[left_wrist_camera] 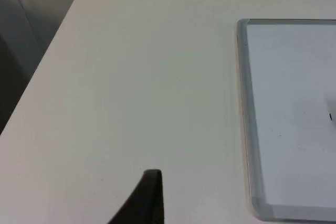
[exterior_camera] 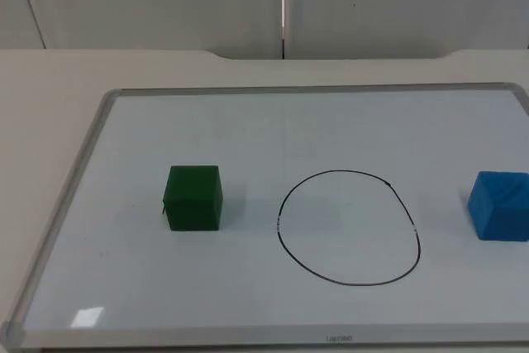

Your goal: Push the two cubes into the marked area.

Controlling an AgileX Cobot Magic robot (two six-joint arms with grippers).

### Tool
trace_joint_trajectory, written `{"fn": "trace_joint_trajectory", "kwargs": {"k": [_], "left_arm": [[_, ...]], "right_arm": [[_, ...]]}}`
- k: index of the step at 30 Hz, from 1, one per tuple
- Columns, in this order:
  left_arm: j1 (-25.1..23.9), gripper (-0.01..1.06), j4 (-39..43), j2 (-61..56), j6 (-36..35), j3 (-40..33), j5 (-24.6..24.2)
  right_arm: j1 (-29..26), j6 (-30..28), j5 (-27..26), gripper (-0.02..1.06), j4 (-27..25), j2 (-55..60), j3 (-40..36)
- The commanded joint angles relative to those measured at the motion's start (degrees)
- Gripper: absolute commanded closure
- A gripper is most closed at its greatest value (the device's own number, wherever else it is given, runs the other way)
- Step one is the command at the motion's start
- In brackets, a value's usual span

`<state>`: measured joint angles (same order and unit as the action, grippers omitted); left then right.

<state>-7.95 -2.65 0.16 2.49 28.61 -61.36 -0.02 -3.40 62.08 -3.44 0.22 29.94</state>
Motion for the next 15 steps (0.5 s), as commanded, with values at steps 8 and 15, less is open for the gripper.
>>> {"fn": "trace_joint_trajectory", "kwargs": {"k": [8,15], "left_arm": [[-12.9,0.01,0.5,11.3,-0.5,-0.3,-0.2],[-15.4,0.01,0.6,11.8,-0.4,-0.3,-0.2]], "right_arm": [[0.6,-0.3,-0.2,-0.01,-0.8,-0.2,-0.4],[0.7,-0.3,-0.2,-0.01,-1.2,-0.2,-0.4]]}}
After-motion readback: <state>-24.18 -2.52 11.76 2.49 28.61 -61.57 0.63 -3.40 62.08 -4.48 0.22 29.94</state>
